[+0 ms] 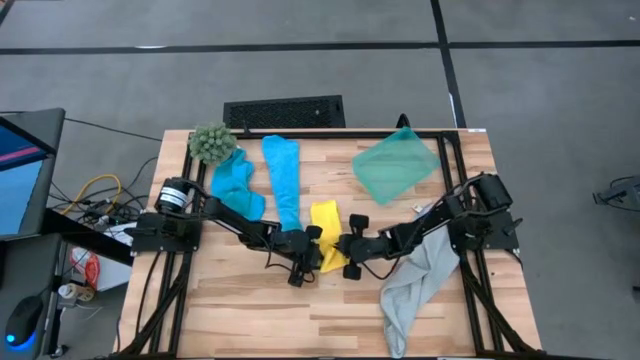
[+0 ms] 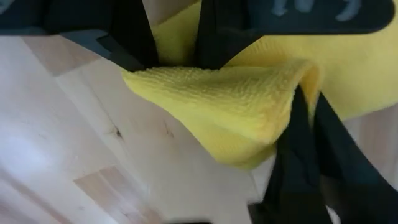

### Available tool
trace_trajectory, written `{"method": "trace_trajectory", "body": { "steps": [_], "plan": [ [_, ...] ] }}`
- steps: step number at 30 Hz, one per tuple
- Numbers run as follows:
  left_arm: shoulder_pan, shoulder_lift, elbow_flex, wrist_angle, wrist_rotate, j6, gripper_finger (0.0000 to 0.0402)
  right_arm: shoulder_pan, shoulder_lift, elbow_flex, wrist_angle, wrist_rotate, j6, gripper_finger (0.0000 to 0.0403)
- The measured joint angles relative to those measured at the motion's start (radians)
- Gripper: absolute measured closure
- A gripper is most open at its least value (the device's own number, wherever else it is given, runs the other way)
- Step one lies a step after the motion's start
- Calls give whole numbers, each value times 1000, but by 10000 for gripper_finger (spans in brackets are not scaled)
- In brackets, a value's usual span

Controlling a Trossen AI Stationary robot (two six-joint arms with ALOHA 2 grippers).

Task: Fold microfiber towels
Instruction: Fold the yellow towel

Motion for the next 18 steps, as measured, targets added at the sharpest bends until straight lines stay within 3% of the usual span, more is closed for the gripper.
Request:
{"method": "trace_trajectory", "body": {
  "steps": [11,14,18],
  "plan": [
    [-51,-236,0,-335,-135,13,300,-1,23,1,20,5,45,367],
    [-76,-254,0,-282,-167,75,300,-1,24,1,24,4,46,368],
    [-95,-218,4,-82,-127,213,300,-2,24,0,24,3,52,369]
  ]
}}
